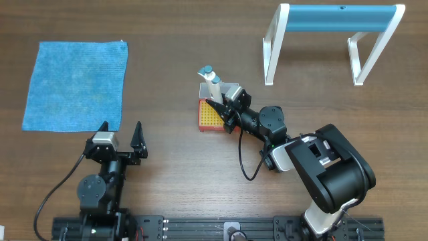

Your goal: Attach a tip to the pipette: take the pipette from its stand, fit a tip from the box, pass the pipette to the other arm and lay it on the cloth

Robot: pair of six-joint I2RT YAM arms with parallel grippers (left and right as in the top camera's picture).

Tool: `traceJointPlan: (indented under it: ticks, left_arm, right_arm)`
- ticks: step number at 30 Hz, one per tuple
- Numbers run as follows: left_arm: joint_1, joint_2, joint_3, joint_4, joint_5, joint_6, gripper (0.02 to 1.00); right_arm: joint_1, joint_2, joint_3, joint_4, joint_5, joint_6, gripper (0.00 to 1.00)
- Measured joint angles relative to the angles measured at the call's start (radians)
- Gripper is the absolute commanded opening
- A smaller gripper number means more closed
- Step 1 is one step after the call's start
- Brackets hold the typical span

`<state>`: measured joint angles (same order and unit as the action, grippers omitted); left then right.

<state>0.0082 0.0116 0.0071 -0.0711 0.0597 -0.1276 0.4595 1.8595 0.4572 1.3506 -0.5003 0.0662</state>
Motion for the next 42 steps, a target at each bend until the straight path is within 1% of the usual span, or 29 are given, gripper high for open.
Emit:
traceJointPlan:
  ticks: [10, 15, 22, 34, 38, 42]
  left_arm:
    - [0.0, 0.0, 0.0, 0.0, 0.0, 0.0, 0.869]
    - [0.0, 0.0, 0.0, 0.0, 0.0, 0.0, 0.869]
    - [0.0, 0.0, 0.0, 0.0, 0.0, 0.0, 0.869]
    - [0.0, 0.0, 0.0, 0.0, 0.0, 0.0, 0.869]
    - [0.0, 0.0, 0.0, 0.0, 0.0, 0.0, 0.869]
    - [0.0, 0.0, 0.0, 0.0, 0.0, 0.0, 0.869]
  right_arm:
    - [0.0, -0.003, -0.013, 0.013, -0.001, -0.006, 0.077]
    - [0.0, 0.008, -0.031, 0.072, -0.001, -0.011, 0.077]
    - [0.0, 0.006, -0.032, 0.081, -0.001, -0.012, 0.077]
    - [0.0, -0.116, -0.015, 0.081, -0.005, -0.012, 0.08]
    - [0.0, -0.205, -0.015, 0.037, -0.005, 0.0, 0.08]
    - [0.0, -0.362, -0.012, -0.1, -0.035, 0.037, 0.077]
